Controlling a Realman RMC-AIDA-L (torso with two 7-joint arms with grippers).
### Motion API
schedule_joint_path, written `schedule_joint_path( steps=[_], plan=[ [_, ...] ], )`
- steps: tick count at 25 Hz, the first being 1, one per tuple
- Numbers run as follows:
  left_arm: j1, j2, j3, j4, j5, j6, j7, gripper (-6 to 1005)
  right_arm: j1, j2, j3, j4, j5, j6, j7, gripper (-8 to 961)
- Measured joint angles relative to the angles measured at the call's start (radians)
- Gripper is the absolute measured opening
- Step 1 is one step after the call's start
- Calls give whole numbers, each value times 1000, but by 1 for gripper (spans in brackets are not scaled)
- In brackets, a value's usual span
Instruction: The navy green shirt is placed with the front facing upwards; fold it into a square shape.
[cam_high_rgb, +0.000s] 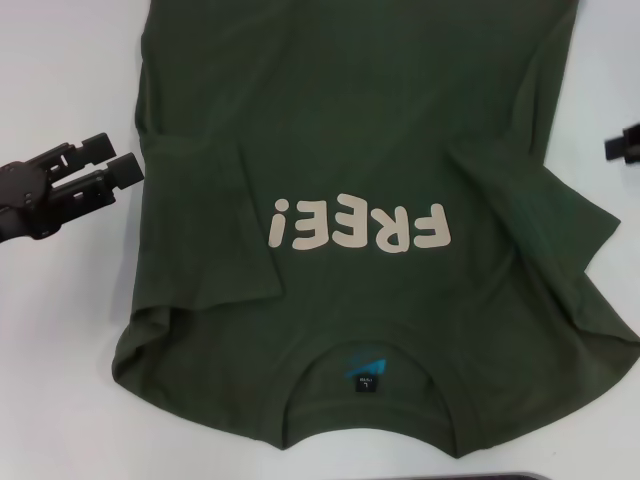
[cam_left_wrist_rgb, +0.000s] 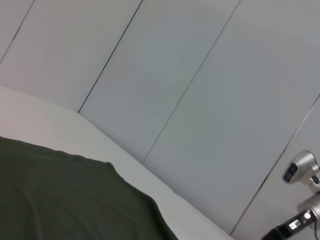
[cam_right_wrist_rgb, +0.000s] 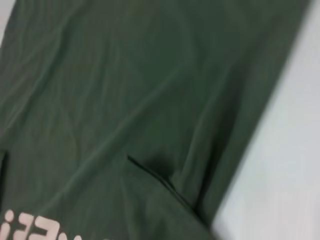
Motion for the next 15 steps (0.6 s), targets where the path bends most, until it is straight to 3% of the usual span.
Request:
schedule_joint_path(
  steps=[8,15],
  plan=[
    [1,-4,0,-3,0,2,-1,781,70,51,-151,0,-53,114,-139,335],
    [5,-6,-2,-7,0,0,-1,781,94,76,-255,-22,-125,187,-194,333]
  ],
)
